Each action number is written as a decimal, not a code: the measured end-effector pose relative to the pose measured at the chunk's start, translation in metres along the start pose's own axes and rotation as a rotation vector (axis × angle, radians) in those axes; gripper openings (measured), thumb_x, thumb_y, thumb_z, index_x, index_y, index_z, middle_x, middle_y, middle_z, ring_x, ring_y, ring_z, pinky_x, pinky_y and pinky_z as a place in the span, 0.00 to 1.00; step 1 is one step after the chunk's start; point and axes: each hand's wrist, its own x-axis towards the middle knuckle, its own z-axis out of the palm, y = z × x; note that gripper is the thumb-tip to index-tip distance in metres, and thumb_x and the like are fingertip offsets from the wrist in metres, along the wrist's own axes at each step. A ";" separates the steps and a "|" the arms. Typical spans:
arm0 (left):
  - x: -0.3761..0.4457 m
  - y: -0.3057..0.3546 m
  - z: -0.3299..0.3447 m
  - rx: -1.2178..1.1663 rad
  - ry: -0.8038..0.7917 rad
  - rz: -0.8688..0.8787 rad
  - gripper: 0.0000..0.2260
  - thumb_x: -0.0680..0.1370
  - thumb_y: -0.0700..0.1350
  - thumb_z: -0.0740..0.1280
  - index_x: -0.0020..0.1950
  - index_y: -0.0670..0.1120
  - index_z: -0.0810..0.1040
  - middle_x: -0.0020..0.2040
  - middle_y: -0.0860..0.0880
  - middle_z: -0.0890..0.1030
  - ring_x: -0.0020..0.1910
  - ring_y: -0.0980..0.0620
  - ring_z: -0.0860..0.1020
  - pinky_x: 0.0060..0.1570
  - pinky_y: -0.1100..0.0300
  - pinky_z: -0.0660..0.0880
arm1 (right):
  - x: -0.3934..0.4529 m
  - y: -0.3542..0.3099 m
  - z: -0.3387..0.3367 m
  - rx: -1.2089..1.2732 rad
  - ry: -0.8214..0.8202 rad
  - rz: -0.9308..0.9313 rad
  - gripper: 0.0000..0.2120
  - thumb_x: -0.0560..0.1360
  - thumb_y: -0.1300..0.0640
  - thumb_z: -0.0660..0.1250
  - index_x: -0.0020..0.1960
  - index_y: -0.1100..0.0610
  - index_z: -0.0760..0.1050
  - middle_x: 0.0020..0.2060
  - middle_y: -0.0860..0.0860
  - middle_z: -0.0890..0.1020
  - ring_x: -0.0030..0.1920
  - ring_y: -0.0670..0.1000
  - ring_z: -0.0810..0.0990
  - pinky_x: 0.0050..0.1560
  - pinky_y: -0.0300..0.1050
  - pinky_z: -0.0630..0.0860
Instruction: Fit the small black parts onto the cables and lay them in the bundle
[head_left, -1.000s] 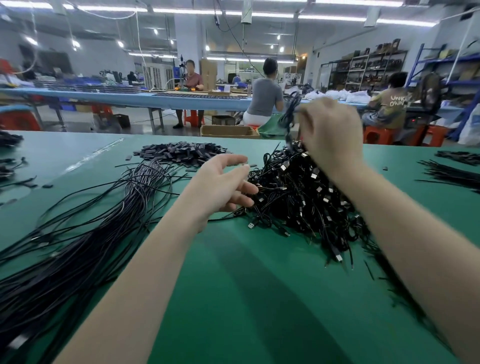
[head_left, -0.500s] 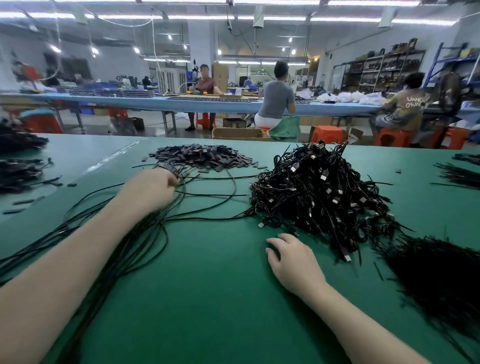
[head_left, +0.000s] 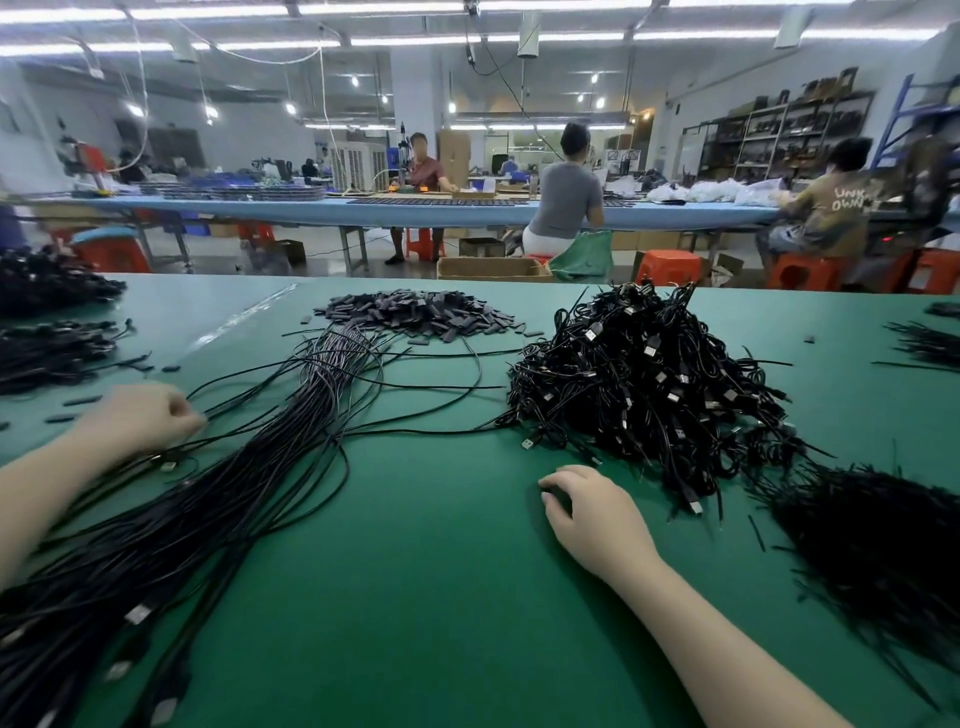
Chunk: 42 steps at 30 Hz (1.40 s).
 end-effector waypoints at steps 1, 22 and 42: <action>0.002 0.002 -0.012 -0.123 0.132 -0.013 0.15 0.80 0.55 0.63 0.49 0.44 0.80 0.47 0.42 0.82 0.43 0.44 0.78 0.47 0.52 0.77 | 0.000 0.000 0.000 -0.004 0.001 -0.006 0.12 0.78 0.51 0.60 0.58 0.49 0.78 0.57 0.43 0.78 0.55 0.45 0.77 0.54 0.41 0.73; -0.122 0.284 -0.058 -1.111 -0.268 0.766 0.04 0.80 0.48 0.64 0.50 0.49 0.77 0.30 0.60 0.75 0.28 0.63 0.71 0.33 0.67 0.67 | 0.035 -0.041 -0.158 0.303 0.059 -0.036 0.09 0.75 0.44 0.66 0.42 0.48 0.78 0.23 0.41 0.75 0.23 0.41 0.71 0.23 0.31 0.65; -0.110 0.240 -0.075 -1.316 -0.223 0.650 0.11 0.67 0.47 0.76 0.48 0.50 0.84 0.38 0.50 0.85 0.33 0.58 0.79 0.32 0.68 0.75 | 0.024 -0.059 -0.160 0.528 -0.314 -0.062 0.13 0.78 0.43 0.60 0.50 0.48 0.80 0.27 0.45 0.77 0.26 0.45 0.73 0.27 0.37 0.70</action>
